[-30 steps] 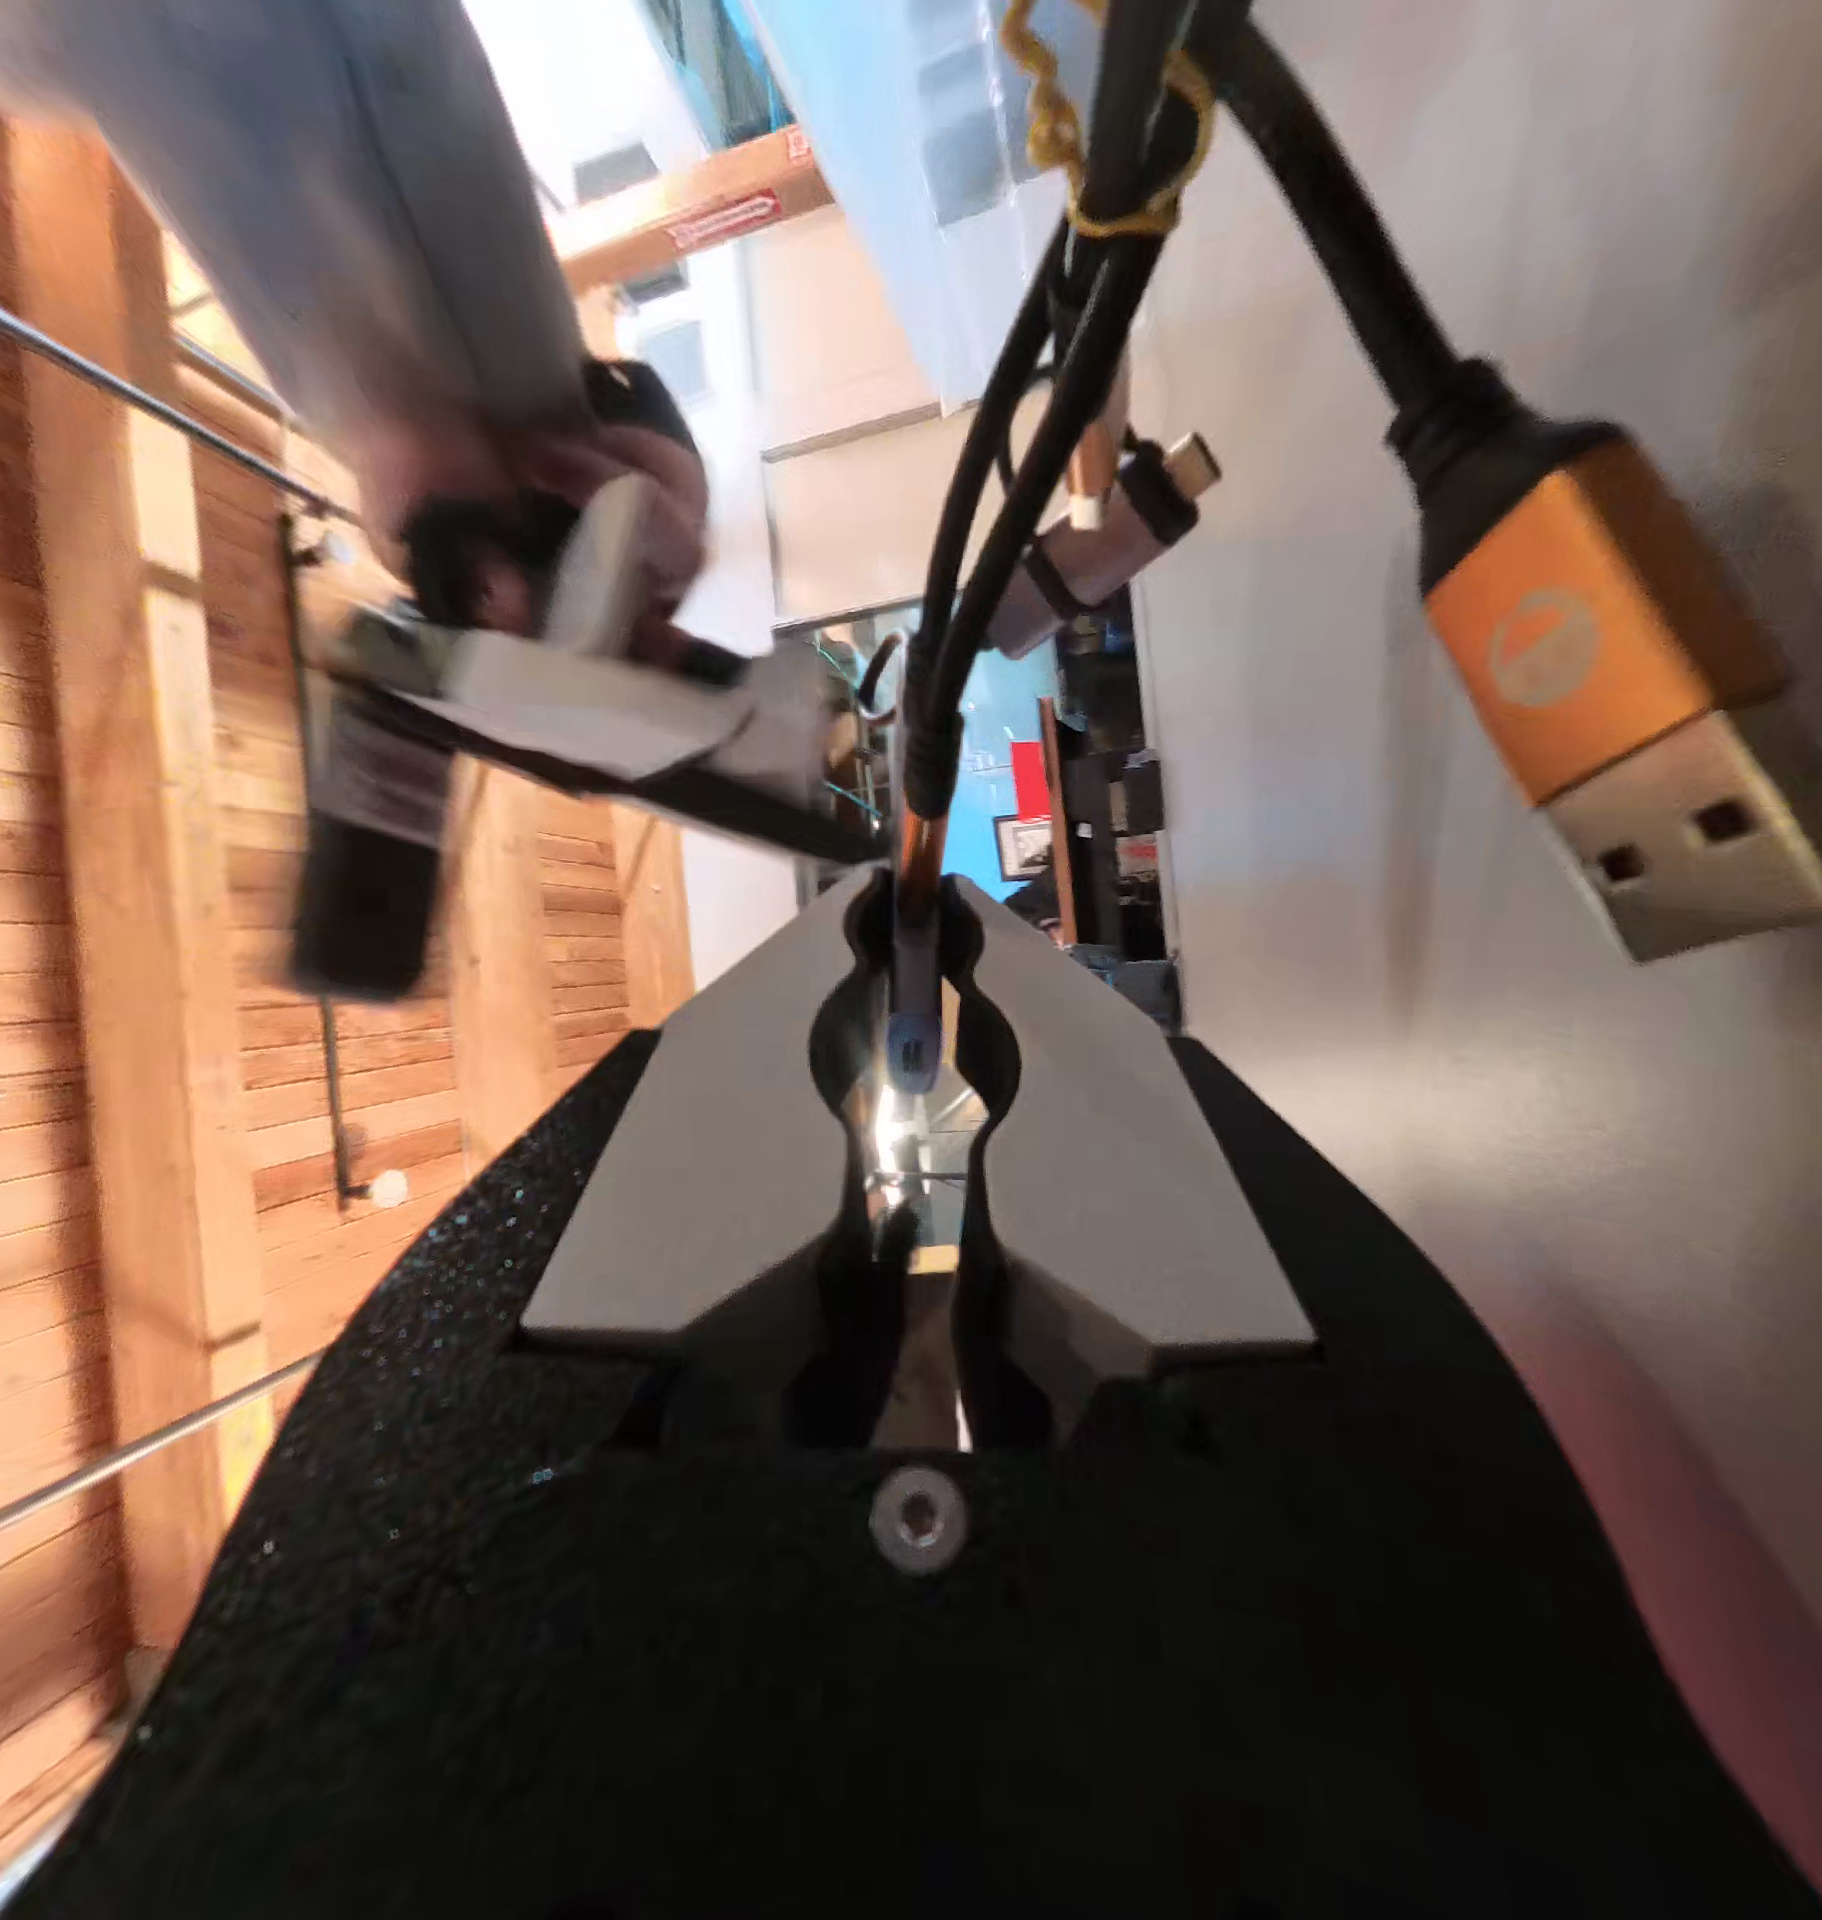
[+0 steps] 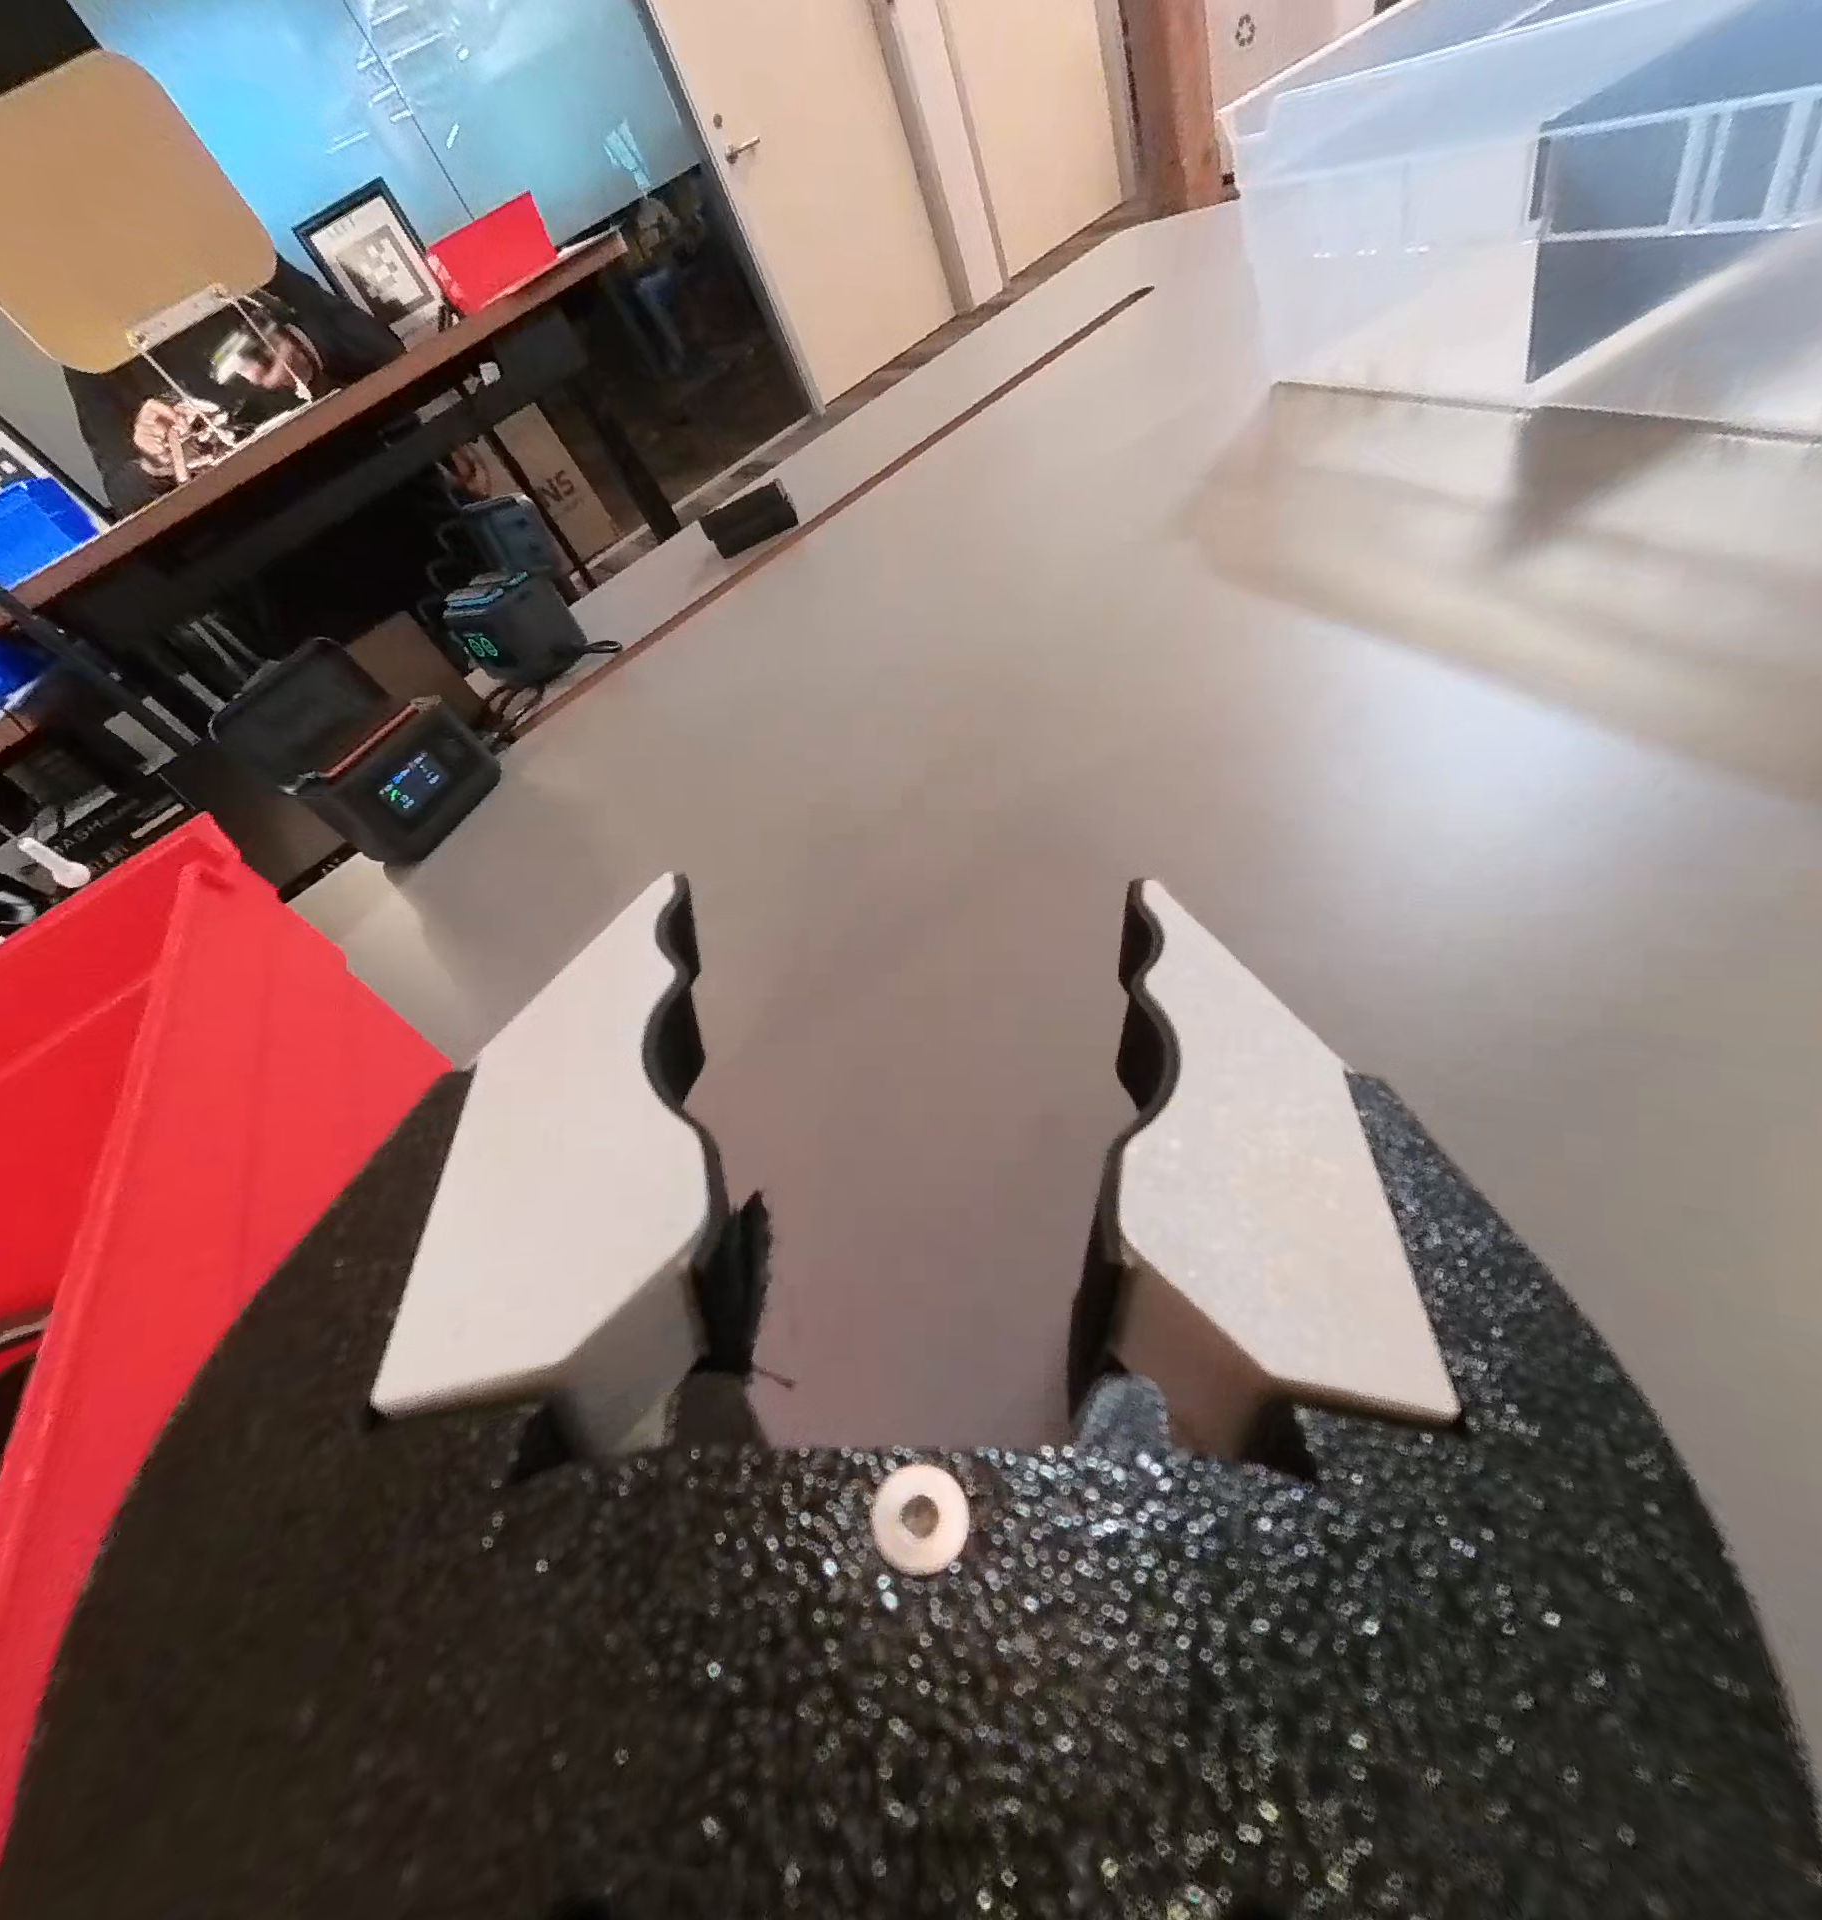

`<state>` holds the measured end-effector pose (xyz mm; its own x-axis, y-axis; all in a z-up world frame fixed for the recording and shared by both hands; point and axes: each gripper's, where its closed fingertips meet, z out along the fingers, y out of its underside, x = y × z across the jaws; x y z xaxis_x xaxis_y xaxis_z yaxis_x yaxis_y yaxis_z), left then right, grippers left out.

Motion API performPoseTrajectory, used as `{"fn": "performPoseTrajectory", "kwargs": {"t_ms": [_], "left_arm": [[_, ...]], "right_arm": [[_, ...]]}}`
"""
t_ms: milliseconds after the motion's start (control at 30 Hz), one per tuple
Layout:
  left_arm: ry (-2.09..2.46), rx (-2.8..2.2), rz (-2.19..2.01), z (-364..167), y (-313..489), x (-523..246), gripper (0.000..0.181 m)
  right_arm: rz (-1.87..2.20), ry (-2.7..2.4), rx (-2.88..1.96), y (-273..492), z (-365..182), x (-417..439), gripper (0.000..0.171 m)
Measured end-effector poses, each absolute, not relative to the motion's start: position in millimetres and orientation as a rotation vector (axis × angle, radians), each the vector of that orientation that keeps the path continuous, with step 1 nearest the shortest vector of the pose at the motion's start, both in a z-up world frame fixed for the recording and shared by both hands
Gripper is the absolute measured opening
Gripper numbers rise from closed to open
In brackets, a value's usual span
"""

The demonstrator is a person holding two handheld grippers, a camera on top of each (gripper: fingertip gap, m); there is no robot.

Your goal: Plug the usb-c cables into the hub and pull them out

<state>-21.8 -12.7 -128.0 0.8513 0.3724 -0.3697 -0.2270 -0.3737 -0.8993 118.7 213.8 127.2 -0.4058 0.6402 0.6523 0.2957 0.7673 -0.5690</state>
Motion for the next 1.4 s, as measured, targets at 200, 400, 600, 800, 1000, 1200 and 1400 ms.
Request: {"fn": "performPoseTrajectory", "kwargs": {"t_ms": [200, 400, 600, 800, 1000, 1200, 1400], "left_arm": [[-0.073, -1.897, 0.663, -136, -10, -20, 0.080], [-0.073, -1.919, 0.659, -139, -9, -22, 0.078], [-0.062, -1.925, 0.672, -140, -9, -22, 0.078], [-0.097, -1.980, 0.682, -148, -10, -27, 0.073], [-0.126, -2.040, 0.701, -157, -10, -33, 0.072], [-0.121, -2.048, 0.729, -158, -11, -34, 0.072], [-0.138, -2.040, 0.737, -157, -13, -36, 0.072]], "right_arm": [[0.371, -1.876, -0.914, 288, 117, 157, 0.007], [0.166, -1.940, -1.099, 359, 29, 149, 0.007], [-0.005, -2.045, -1.155, 397, -56, 127, 0.010], [-0.068, -1.891, -1.297, 407, -55, 117, 0.052], [-0.150, -1.482, -1.093, 362, 41, 100, 0.048], [0.483, -1.520, -1.041, 225, 48, 43, 0.060], [0.856, -1.526, -0.888, 113, -10, -18, 0.059]]}}
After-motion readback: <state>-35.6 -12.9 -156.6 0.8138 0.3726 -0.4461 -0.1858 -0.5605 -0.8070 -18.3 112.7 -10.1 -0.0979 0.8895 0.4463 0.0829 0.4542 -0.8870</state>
